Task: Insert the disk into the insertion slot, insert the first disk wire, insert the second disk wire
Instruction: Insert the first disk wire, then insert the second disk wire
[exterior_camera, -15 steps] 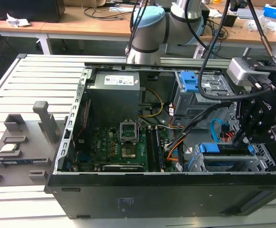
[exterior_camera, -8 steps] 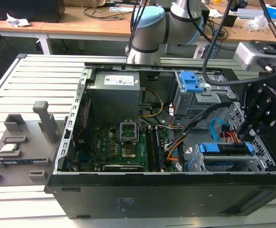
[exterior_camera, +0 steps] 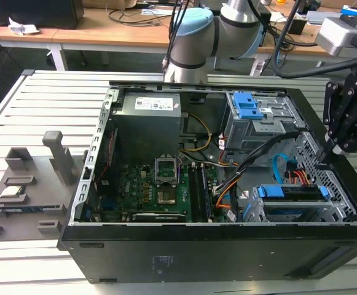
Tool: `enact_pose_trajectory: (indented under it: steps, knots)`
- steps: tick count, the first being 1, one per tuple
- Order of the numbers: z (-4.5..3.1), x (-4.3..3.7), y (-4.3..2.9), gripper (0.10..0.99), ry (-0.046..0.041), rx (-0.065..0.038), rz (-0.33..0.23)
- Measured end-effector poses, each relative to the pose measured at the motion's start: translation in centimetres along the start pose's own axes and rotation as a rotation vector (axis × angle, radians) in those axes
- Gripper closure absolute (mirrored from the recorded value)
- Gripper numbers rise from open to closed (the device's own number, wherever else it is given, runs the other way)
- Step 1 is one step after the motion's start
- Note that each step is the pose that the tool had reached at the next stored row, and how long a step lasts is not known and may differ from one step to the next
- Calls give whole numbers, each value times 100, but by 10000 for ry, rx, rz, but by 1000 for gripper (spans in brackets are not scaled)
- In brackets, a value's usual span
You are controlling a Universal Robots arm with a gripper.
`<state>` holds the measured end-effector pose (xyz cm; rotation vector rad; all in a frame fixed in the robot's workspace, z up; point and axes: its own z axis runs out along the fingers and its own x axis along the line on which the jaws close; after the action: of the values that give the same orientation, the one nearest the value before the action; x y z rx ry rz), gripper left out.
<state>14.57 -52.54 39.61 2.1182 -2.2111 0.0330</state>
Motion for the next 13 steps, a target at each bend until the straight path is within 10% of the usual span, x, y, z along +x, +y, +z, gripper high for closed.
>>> enact_pose_trajectory:
  steps: [11, 13]
  knots:
    - [-2, 0, 0, 973, 1, 0, 0]
    - [-3, 0, 0, 788, 1, 0, 0]
